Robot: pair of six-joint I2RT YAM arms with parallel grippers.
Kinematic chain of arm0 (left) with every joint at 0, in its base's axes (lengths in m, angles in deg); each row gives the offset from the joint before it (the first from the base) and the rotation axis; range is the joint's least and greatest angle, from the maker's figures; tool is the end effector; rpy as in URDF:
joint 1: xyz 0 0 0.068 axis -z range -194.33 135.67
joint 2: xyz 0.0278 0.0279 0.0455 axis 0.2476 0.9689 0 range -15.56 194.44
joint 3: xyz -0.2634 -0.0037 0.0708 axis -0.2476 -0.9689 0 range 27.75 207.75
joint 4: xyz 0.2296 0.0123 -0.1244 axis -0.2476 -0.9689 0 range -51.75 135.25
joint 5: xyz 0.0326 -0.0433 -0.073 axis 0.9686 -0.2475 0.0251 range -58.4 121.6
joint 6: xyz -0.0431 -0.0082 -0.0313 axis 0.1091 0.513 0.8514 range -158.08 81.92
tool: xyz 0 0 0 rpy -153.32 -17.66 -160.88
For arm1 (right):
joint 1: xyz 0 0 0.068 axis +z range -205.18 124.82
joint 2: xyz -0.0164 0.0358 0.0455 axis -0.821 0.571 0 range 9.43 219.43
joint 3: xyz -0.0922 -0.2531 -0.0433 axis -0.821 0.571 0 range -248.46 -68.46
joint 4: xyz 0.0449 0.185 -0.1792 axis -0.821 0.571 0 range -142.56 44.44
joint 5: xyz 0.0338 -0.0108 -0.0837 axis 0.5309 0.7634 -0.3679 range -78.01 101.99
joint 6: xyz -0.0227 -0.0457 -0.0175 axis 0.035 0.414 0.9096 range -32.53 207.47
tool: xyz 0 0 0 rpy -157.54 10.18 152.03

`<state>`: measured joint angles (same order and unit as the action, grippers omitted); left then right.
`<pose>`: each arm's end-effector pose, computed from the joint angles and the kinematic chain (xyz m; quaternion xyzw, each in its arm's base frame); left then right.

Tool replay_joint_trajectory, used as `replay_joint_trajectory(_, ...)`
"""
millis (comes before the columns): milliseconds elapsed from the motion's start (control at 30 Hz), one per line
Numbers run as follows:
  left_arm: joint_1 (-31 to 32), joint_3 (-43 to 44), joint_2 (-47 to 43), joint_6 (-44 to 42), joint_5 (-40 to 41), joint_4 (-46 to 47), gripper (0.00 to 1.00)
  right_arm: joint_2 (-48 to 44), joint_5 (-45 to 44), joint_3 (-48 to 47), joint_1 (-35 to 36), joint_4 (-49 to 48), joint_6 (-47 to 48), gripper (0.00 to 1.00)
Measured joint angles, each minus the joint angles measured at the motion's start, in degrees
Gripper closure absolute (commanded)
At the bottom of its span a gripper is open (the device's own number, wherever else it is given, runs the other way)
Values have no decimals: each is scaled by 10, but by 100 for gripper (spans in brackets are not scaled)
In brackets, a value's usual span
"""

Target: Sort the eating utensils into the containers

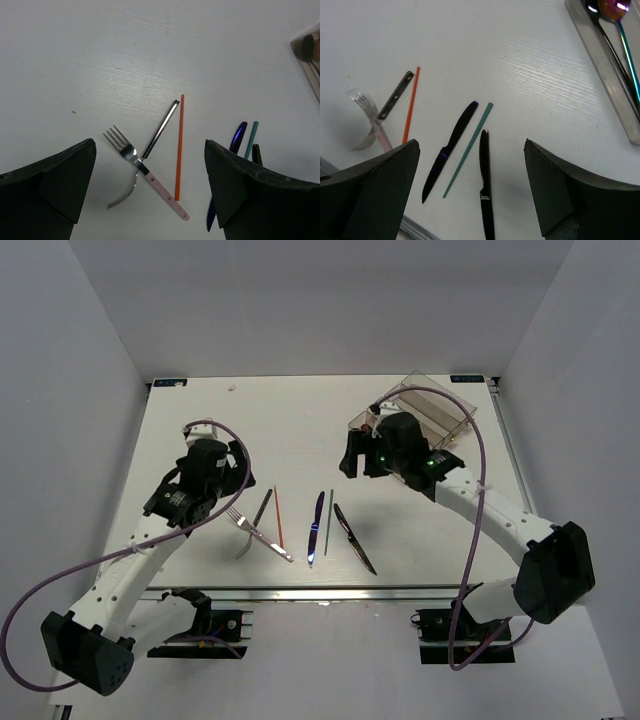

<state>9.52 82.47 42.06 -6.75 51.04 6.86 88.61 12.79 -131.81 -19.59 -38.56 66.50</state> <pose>0.1943 -0.0729 0.3129 -0.1280 0.8915 -0.0520 0.4314 0.2580 0.1851 0.3092 -0.1136 0.8577 0.2429 0.4386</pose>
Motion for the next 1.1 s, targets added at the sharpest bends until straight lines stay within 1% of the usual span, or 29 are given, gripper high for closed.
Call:
replay_joint_trajectory(67, 0, 0, -11, -2, 32, -5, 2, 15, -47, -9, 28, 18, -25, 11)
replay_joint_trajectory(133, 0, -1, -27, -5, 60, -5, 2, 38, -92, -27, 83, 24, -50, 11)
replay_joint_trajectory(200, 0, -14, -54, -9, 87, 6, 2, 54, -137, -30, 136, 30, -77, 20)
replay_joint_trajectory(267, 0, -34, -80, -11, 110, 12, 2, 68, -168, -28, 175, 47, -106, 30)
replay_joint_trajectory(333, 0, -50, -95, -13, 126, 12, 2, 88, -198, -27, 194, 67, -137, 31)
replay_joint_trajectory(400, 0, -56, -97, -13, 137, 11, 2, 120, -229, -34, 203, 93, -163, 33)
replay_joint_trajectory(500, 0, -59, -97, -15, 140, 12, 2, 202, -266, -84, 214, 155, -194, 37)
replay_joint_trajectory(533, 0, -61, -98, -16, 140, 12, 2, 223, -272, -96, 216, 165, -200, 40)
replay_joint_trajectory(600, 0, -63, -100, -16, 140, 12, 2, 252, -275, -107, 220, 173, -209, 42)
replay_joint_trajectory(633, 0, -63, -101, -17, 140, 12, 2, 263, -275, -108, 222, 177, -213, 45)
replay_joint_trajectory(700, 0, -63, -104, -19, 140, 12, 2, 275, -275, -109, 224, 183, -220, 46)
replay_joint_trajectory(800, 0, -63, -109, -22, 138, 15, 2, 285, -275, -111, 226, 189, -225, 52)
replay_joint_trajectory(833, 0, -63, -110, -22, 137, 16, 2, 287, -274, -111, 226, 189, -226, 57)
replay_joint_trajectory(900, 0, -63, -110, -24, 135, 16, 2, 289, -271, -112, 226, 186, -228, 60)
replay_joint_trajectory(1100, 0, -64, -110, -26, 129, 16, 2, 306, -255, -112, 222, 169, -231, 64)
